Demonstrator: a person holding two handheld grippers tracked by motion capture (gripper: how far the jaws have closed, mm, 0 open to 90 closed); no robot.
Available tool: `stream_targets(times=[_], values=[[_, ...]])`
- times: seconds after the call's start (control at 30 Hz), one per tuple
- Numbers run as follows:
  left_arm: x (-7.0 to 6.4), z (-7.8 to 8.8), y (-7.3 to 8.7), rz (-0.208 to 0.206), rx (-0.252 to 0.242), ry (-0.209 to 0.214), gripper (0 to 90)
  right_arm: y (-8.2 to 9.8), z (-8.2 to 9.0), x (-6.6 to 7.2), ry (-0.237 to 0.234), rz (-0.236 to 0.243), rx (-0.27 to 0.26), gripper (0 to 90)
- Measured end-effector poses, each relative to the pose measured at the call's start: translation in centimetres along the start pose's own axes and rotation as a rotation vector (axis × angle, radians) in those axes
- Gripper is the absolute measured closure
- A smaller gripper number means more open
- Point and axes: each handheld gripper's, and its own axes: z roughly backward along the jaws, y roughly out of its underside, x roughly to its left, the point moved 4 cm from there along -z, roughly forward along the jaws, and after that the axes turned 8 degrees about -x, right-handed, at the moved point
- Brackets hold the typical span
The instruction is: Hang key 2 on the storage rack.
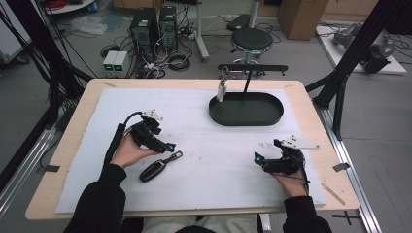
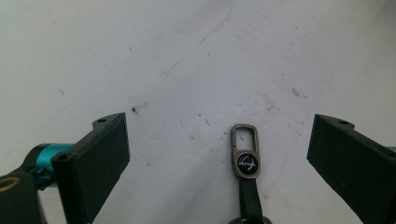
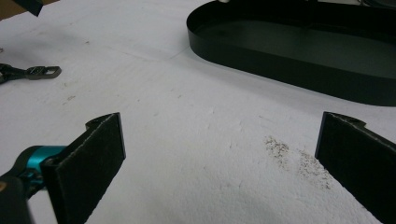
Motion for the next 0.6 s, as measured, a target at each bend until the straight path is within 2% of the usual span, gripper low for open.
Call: stream_targets(times=[0.1, 0.2, 0.37, 0.43, 0.57, 0.6], values=[[-0.3, -0.2, 0.7, 0.029, 0.020, 0.022, 6.3, 0.0, 0.0, -0.1, 0.004, 0.005, -0.003, 0.9], [-0.7, -0.4, 1.5, 0.027, 0.043, 0.029, 6.3, 0.0, 0.0, -0.2, 0.005, 0.008, -0.009, 0.9], [-1.1, -0.6, 2.9, 0.011, 0.107, 0.012, 6.3, 0.0, 0.1, -0.1, 0.004, 0.000, -0.006, 0.9], [-1.2, -0.8, 3.4, 0.032, 0.130, 0.009, 6.3, 0.0, 0.1, 0.0, 0.003, -0.003, -0.003, 0.9], [-1.4, -1.0, 3.9, 0.019, 0.151, -0.001, 7.0, 0.0, 0.0, -0.1, -0.006, -0.005, -0.002, 0.9], [-1.6, -1.1, 3.9, -0.001, 0.160, -0.001, 7.6, -0.1, 0.0, -0.1, -0.006, -0.003, -0.007, 0.9]])
